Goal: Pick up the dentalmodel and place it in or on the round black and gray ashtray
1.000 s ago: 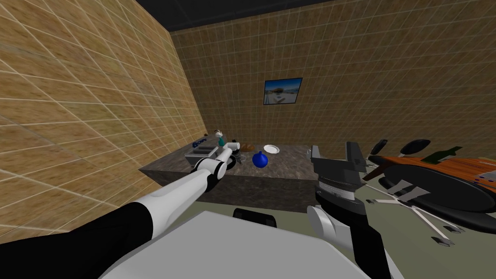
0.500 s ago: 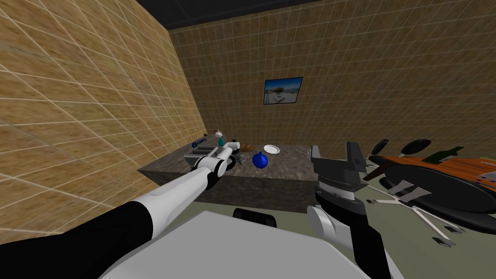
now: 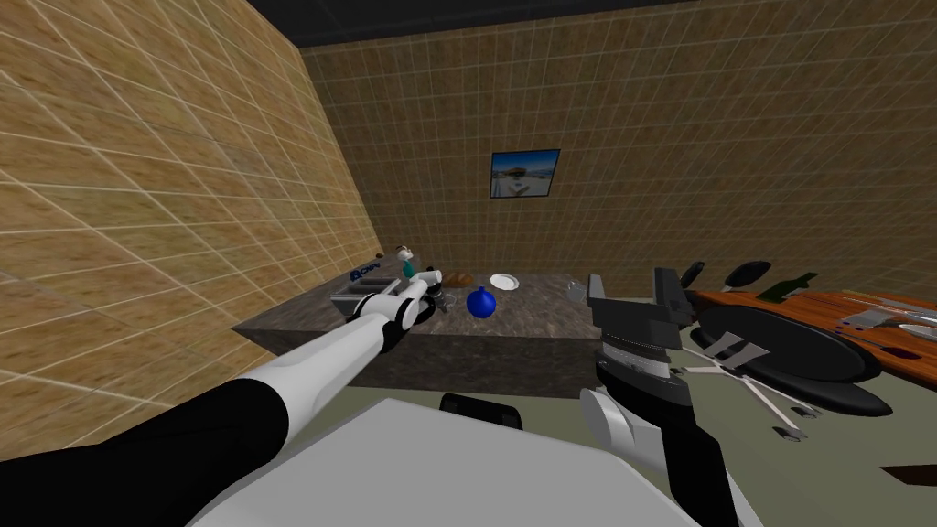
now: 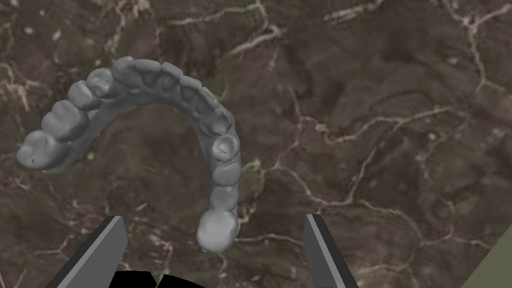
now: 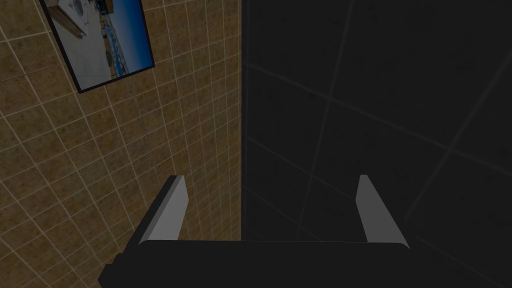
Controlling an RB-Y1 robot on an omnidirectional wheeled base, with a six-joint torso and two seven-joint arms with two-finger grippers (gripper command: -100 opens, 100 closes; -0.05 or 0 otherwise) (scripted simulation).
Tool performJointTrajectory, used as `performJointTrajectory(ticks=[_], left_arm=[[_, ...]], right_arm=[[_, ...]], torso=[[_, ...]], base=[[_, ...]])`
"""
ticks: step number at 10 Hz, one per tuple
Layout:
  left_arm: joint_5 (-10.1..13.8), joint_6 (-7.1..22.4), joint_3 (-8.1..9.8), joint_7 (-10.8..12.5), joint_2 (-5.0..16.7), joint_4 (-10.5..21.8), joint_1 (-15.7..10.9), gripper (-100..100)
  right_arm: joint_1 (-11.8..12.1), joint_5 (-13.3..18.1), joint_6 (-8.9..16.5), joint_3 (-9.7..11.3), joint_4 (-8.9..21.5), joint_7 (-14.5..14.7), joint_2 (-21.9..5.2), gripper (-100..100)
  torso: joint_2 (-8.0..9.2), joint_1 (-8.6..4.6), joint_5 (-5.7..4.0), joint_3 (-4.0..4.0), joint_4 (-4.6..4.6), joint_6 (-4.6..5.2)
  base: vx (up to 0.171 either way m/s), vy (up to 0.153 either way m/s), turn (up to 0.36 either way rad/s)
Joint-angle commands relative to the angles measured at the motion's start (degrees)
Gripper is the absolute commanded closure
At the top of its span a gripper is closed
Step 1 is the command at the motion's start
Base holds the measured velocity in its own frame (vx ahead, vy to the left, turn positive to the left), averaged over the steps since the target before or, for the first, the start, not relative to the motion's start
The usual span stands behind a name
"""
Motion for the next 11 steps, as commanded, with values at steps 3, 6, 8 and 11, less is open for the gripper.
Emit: performJointTrajectory(ticks=[3,6,8,11], left_arm=[[2.8,2.6,0.14,-1.9,2.4,-7.4,6.1,-100],[5.5,2.6,0.40,-4.9,6.3,-7.7,8.5,-100],[5.5,2.6,0.40,-4.9,6.9,-7.7,8.5,-100],[8.2,2.6,0.66,-7.4,10.3,-8.5,10.8,-100]], right_arm=[[0.0,0.0,0.0,0.0,0.0,0.0,0.0,0],[0.0,0.0,0.0,0.0,0.0,0.0,0.0,0],[0.0,0.0,0.0,0.0,0.0,0.0,0.0,0],[0.0,0.0,0.0,0.0,0.0,0.0,0.0,0]], torso=[[0.09,0.33,0.07,0.05,0.03,-0.01],[0.06,0.18,0.03,0.04,0.02,0.00],[0.01,0.04,0.01,0.00,0.00,0.00],[0.05,0.04,0.03,0.01,-0.04,-0.03]], base=[[0.010,-0.045,-0.042],[0.027,-0.083,-0.060],[0.016,-0.077,-0.019],[0.021,-0.088,-0.059]])
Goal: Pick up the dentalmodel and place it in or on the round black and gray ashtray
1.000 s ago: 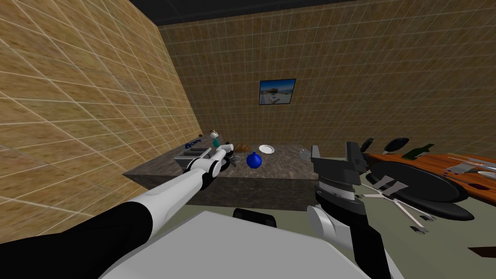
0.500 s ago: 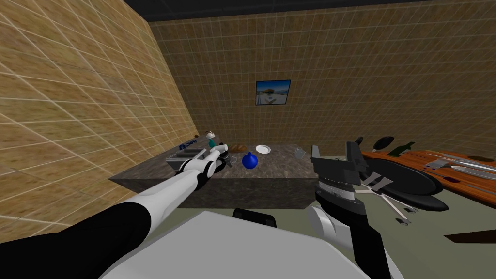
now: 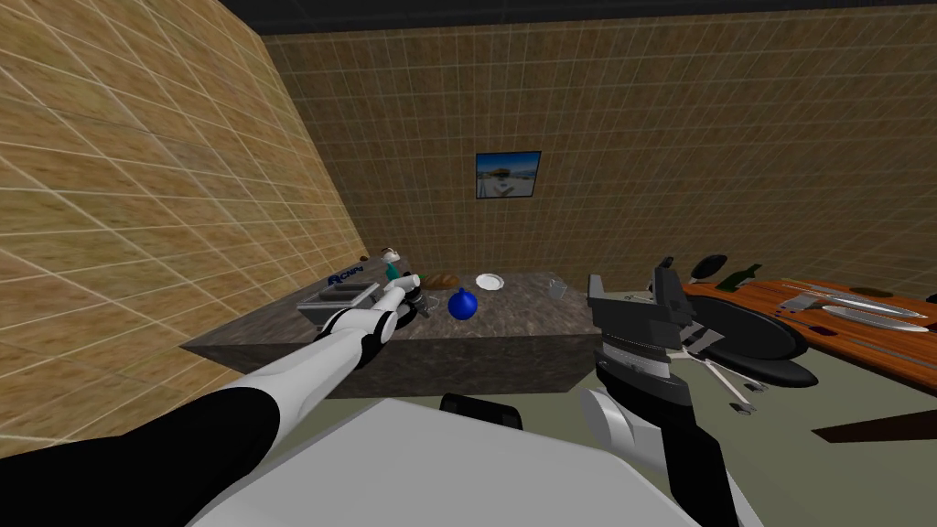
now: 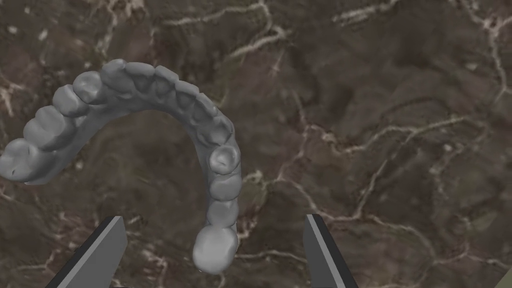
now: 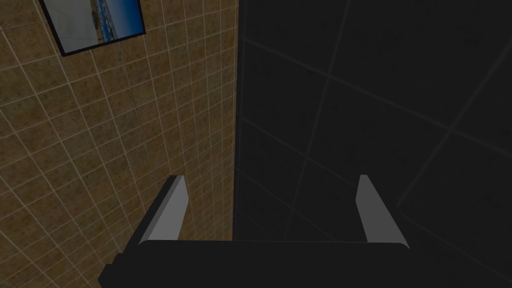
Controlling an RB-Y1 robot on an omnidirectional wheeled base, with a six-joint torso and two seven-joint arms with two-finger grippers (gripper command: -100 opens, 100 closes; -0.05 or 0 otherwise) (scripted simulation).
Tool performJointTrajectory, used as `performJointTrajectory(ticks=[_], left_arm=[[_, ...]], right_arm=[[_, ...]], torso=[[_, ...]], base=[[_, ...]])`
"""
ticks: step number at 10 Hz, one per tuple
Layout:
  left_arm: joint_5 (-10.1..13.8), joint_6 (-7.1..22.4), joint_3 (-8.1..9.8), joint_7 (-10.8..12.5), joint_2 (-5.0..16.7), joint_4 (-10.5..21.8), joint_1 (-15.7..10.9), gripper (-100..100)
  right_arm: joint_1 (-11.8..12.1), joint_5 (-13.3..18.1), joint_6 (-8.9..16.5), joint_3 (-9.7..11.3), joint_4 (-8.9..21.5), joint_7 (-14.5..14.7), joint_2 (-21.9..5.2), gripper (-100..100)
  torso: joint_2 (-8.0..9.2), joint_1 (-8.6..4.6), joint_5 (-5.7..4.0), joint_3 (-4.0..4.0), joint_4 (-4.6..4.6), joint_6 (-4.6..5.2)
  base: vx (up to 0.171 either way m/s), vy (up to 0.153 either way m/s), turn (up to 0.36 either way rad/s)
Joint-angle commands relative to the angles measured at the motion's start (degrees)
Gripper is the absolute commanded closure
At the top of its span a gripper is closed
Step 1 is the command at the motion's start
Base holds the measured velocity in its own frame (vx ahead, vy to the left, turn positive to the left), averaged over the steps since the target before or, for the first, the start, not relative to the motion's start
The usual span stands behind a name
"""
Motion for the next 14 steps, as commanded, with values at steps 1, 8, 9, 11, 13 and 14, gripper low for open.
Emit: performJointTrajectory(ticks=[1,8,9,11,13,14], left_arm=[[0.1,-1.5,0.00,-0.9,0.5,2.9,-1.3,-100],[5.4,-1.5,0.51,-6.0,7.1,2.4,3.4,-100],[8.1,-1.5,0.77,-8.5,9.8,2.1,5.8,-100],[10.5,-1.5,1.03,-10.9,12.5,1.8,8.1,-100],[13.0,-1.5,1.29,-13.2,15.8,1.5,10.0,-100],[13.4,-1.5,1.29,-13.6,17.2,1.5,10.5,-100]], right_arm=[[0.0,0.0,0.0,0.0,0.0,0.0,0.0,0],[0.0,0.0,0.0,0.0,0.0,0.0,0.0,0],[0.0,0.0,0.0,0.0,0.0,0.0,0.0,0],[0.0,0.0,0.0,0.0,0.0,0.0,0.0,0],[0.0,0.0,0.0,0.0,0.0,0.0,0.0,0],[0.0,0.0,0.0,0.0,0.0,0.0,0.0,0]], torso=[[0.00,0.00,0.00,0.00,0.00,0.00],[-0.06,-0.02,0.11,-0.10,-0.15,-0.04],[-0.08,0.08,0.12,-0.12,-0.16,-0.03],[-0.14,-0.09,0.08,-0.15,-0.17,-0.03],[-0.05,0.00,0.10,-0.10,-0.15,-0.03],[-0.03,-0.15,0.09,-0.09,-0.15,-0.02]], base=[[0.000,0.000,0.000],[0.020,-0.067,-0.052],[0.033,-0.118,-0.133],[0.029,-0.102,-0.045],[0.014,-0.112,-0.054],[0.016,-0.102,-0.040]])
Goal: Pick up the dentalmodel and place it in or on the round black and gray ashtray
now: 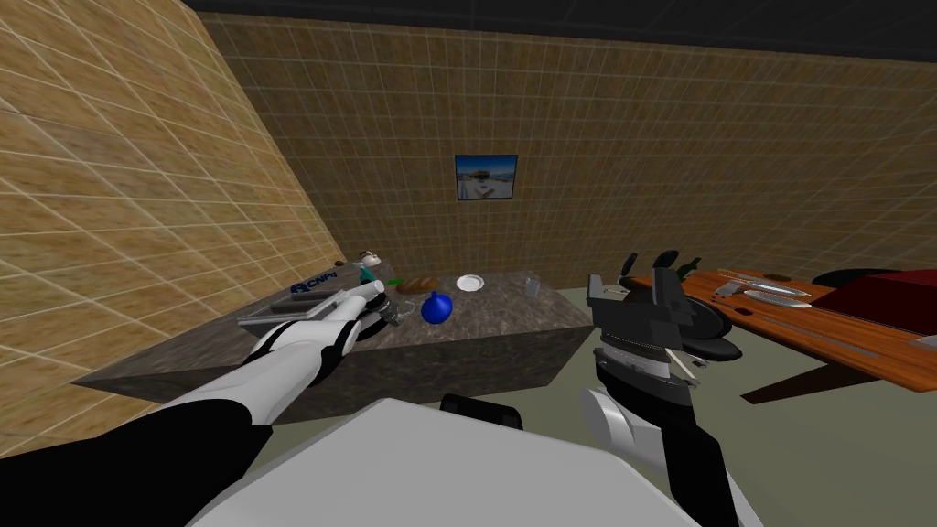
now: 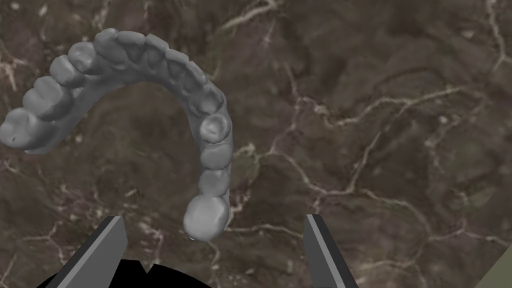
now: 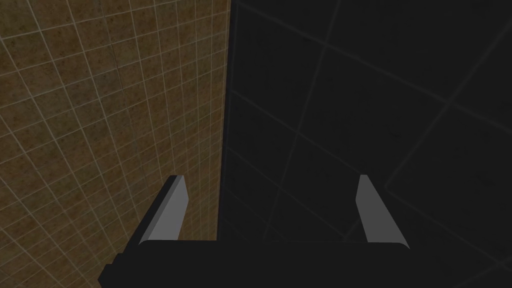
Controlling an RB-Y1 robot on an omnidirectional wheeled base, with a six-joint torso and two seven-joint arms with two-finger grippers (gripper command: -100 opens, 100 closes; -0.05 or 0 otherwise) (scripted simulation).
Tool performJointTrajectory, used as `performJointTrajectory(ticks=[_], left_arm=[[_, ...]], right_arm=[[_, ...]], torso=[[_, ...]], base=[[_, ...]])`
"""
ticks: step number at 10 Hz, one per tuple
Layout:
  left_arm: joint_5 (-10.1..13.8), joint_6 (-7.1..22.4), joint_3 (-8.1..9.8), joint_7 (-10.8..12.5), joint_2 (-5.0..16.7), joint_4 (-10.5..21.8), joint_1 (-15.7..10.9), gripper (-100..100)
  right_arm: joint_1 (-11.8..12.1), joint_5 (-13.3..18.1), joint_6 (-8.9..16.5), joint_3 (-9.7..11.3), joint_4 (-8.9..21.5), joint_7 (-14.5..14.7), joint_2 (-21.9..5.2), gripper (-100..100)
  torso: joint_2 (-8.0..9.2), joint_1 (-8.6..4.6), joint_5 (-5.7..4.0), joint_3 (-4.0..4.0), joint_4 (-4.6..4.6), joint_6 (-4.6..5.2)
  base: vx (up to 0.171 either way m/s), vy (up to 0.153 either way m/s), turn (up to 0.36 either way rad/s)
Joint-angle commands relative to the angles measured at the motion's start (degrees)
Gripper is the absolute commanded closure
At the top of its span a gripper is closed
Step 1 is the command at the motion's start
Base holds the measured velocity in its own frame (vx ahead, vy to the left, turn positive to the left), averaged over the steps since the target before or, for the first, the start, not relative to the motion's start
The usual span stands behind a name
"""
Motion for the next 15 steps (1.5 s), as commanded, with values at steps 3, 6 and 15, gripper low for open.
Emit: performJointTrajectory(ticks=[3,6,15], left_arm=[[0.1,-0.2,0.00,-0.3,0.1,0.2,0.0,100],[0.1,-0.2,0.02,-0.3,0.2,0.1,0.0,100],[-9.9,-0.3,-0.96,9.0,-11.0,2.0,-9.3,100]], right_arm=[[0.0,0.0,0.0,0.0,0.0,0.0,0.0,0],[0.0,0.0,0.0,0.0,0.0,0.0,0.0,0],[0.0,0.0,0.0,0.0,0.0,0.0,0.0,0]], torso=[[0.02,0.31,0.08,0.01,0.00,0.01],[-0.07,0.48,0.22,-0.08,-0.09,0.02],[-0.08,0.90,0.36,-0.11,-0.13,0.03]], base=[[0.002,-0.012,0.003],[0.000,0.000,0.000],[-0.019,0.090,0.054]])
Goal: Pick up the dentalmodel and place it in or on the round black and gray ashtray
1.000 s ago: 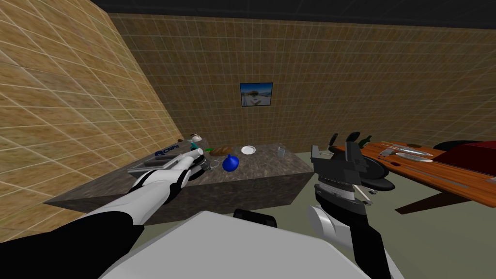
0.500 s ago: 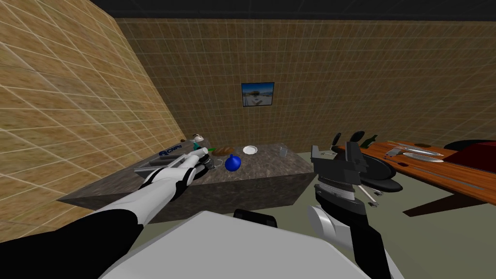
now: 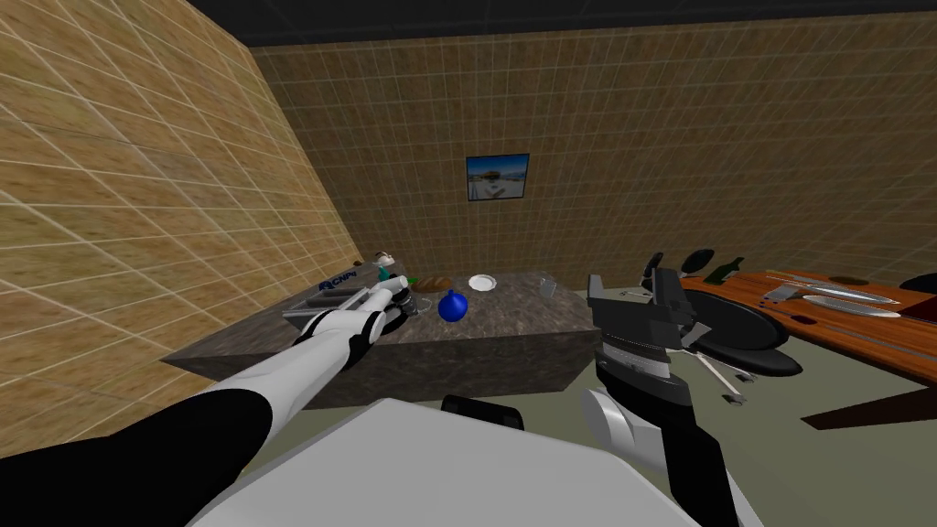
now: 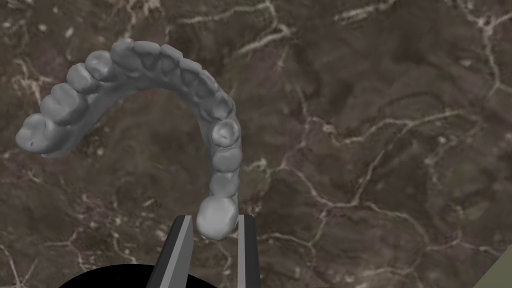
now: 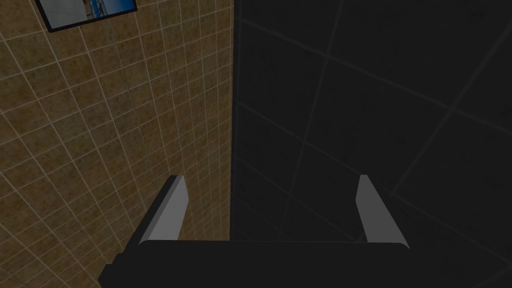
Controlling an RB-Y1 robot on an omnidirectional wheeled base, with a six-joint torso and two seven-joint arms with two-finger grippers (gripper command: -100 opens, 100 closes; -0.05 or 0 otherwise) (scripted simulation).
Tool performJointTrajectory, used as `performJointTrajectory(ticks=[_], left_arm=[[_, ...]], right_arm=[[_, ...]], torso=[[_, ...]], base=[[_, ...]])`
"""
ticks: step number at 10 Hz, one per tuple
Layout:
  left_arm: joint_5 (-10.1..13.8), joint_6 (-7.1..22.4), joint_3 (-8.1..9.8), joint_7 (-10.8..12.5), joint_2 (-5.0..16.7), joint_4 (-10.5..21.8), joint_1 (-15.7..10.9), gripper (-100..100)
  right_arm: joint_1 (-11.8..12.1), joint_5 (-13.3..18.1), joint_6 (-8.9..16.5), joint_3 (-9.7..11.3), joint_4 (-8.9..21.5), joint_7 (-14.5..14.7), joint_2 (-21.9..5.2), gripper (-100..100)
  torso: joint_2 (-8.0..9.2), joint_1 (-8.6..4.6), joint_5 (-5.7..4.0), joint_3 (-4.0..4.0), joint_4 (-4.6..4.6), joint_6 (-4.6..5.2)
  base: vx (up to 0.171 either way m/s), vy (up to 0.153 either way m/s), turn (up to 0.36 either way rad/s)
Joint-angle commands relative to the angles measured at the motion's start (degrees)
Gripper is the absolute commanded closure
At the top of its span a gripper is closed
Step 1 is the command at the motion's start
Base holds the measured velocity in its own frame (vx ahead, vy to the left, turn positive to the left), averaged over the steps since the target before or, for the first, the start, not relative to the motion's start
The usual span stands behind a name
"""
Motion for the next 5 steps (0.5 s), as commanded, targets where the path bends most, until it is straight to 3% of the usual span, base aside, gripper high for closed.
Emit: performJointTrajectory(ticks=[1,2,3,4,5], left_arm=[[-1.5,0.0,-0.16,1.6,-2.3,-0.1,-1.0,100],[-3.8,0.0,-0.42,4.1,-4.3,0.1,-3.2,100],[-4.1,0.0,-0.42,4.1,-5.7,-0.6,-3.3,100],[-6.6,0.0,-0.68,6.7,-7.6,0.4,-5.7,100],[-6.8,0.0,-0.68,6.7,-9.0,0.0,-5.7,100]], right_arm=[[0.0,0.0,0.0,0.0,0.0,0.0,0.0,0],[0.0,0.0,0.0,0.0,0.0,0.0,0.0,0],[0.0,0.0,0.0,0.0,0.0,0.0,0.0,0],[0.0,0.0,0.0,0.0,0.0,0.0,0.0,0],[0.0,0.0,0.0,0.0,0.0,0.0,0.0,0]], torso=[[0.00,0.00,0.00,0.00,0.00,0.00],[0.00,-0.03,0.02,-0.01,-0.02,0.00],[0.04,0.03,0.01,0.02,0.01,-0.02],[0.00,-0.04,0.01,0.00,-0.01,0.02],[-0.02,0.01,-0.01,0.00,0.01,-0.05]], base=[[-0.041,0.112,0.054],[-0.052,0.134,0.128],[-0.040,0.112,0.062],[-0.026,0.123,0.118],[-0.013,0.116,0.073]])
